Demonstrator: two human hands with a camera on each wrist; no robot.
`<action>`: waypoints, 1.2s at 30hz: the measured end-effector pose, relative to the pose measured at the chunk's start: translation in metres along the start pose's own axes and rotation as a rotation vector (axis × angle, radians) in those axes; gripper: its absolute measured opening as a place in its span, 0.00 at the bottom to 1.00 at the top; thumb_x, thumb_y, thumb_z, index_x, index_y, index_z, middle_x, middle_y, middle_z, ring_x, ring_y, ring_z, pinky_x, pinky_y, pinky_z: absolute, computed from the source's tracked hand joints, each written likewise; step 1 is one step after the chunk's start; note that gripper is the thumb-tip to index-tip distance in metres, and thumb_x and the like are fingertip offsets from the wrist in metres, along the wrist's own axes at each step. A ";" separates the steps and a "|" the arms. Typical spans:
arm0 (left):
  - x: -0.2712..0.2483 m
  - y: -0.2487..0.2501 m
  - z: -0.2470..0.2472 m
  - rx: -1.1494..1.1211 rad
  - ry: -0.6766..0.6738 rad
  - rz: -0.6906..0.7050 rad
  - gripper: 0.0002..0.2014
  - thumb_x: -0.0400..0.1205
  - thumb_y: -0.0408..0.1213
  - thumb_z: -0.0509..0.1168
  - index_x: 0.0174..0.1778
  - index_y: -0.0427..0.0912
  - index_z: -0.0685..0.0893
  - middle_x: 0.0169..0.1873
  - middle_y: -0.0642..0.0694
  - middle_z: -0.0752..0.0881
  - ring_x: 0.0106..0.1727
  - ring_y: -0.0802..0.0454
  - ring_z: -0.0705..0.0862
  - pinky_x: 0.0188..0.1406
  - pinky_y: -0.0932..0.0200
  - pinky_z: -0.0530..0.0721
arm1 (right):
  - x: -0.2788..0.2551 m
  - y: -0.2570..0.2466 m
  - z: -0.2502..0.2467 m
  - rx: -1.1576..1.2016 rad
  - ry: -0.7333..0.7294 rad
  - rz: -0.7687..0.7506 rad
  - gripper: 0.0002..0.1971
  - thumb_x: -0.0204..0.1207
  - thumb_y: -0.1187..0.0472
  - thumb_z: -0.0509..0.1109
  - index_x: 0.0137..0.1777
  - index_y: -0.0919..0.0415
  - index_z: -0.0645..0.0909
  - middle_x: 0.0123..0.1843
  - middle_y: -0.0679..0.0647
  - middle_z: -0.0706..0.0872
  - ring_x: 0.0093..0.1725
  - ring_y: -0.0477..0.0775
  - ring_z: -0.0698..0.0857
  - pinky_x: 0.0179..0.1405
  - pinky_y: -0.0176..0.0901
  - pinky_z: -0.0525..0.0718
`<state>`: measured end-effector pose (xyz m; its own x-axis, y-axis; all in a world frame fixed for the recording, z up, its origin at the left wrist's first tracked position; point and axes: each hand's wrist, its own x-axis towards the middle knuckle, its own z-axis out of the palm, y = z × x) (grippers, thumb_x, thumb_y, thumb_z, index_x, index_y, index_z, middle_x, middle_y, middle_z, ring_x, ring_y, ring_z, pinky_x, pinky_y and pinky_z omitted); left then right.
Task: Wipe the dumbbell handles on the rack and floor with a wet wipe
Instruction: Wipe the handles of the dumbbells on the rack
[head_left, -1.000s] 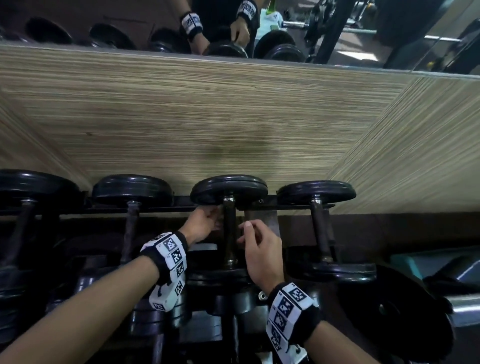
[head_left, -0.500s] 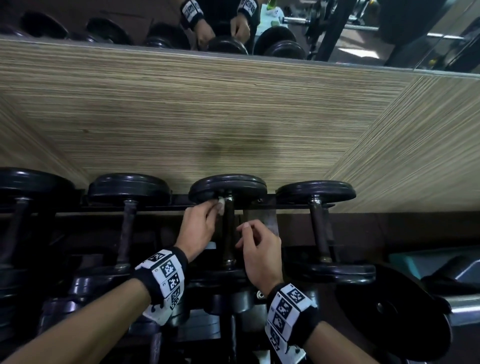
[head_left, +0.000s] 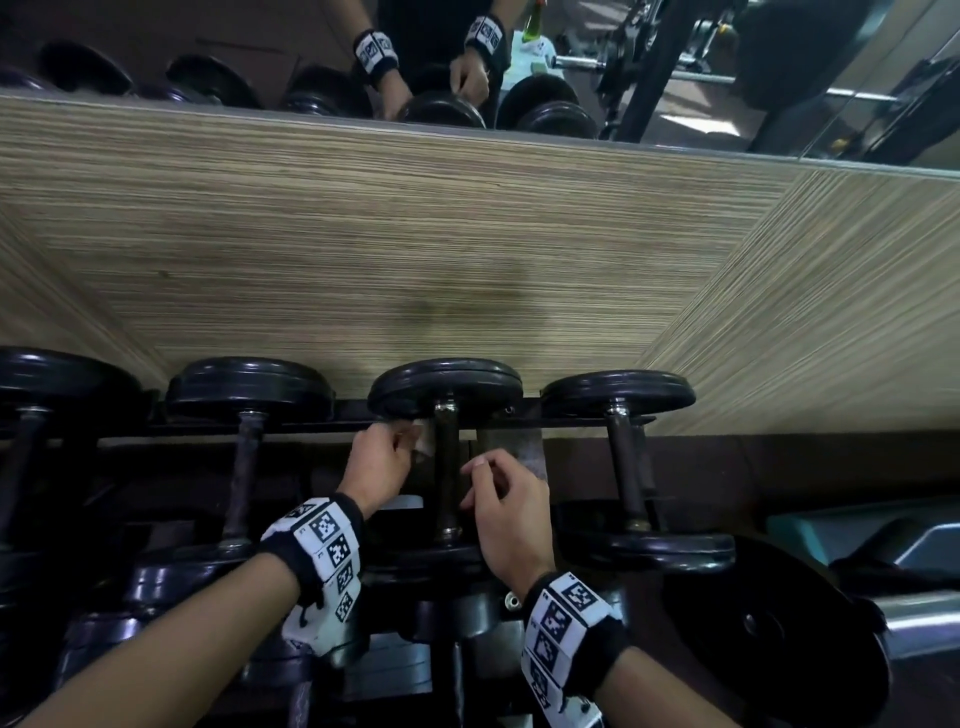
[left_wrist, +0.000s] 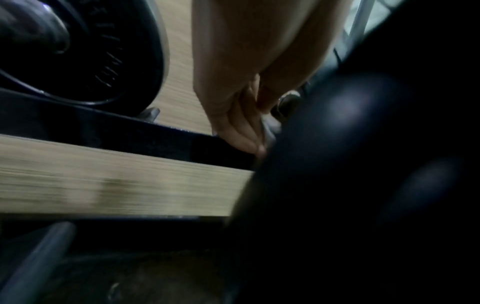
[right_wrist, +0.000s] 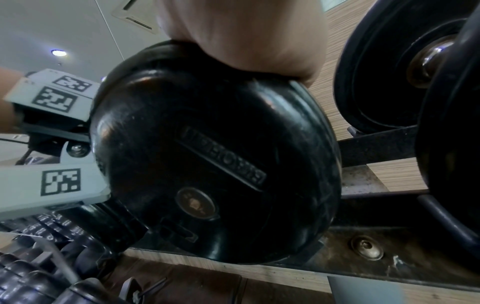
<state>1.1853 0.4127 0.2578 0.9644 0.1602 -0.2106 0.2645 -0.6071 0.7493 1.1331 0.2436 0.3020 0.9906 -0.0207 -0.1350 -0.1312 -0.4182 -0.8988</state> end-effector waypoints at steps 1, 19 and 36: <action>0.004 0.004 -0.001 -0.033 -0.037 0.011 0.10 0.88 0.35 0.62 0.45 0.38 0.87 0.41 0.42 0.89 0.46 0.45 0.87 0.38 0.67 0.73 | 0.000 0.000 0.000 -0.003 0.000 0.002 0.11 0.86 0.57 0.63 0.44 0.49 0.84 0.28 0.46 0.87 0.27 0.42 0.83 0.27 0.29 0.75; -0.024 0.020 0.004 -0.068 0.148 0.296 0.12 0.88 0.39 0.64 0.61 0.42 0.89 0.46 0.49 0.93 0.47 0.55 0.90 0.49 0.64 0.83 | 0.000 0.000 0.001 -0.013 0.020 -0.015 0.11 0.85 0.59 0.65 0.42 0.51 0.84 0.28 0.50 0.87 0.27 0.50 0.84 0.26 0.37 0.79; 0.005 -0.005 0.014 -0.220 -0.061 0.010 0.10 0.87 0.32 0.63 0.45 0.42 0.88 0.37 0.49 0.90 0.36 0.64 0.87 0.41 0.63 0.84 | 0.000 0.004 0.001 -0.003 0.014 -0.033 0.11 0.85 0.59 0.65 0.41 0.48 0.83 0.28 0.48 0.86 0.27 0.47 0.84 0.28 0.37 0.80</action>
<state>1.1890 0.4060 0.2441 0.9666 0.1037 -0.2345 0.2563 -0.4233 0.8690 1.1330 0.2431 0.2979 0.9948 -0.0191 -0.0996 -0.0983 -0.4217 -0.9014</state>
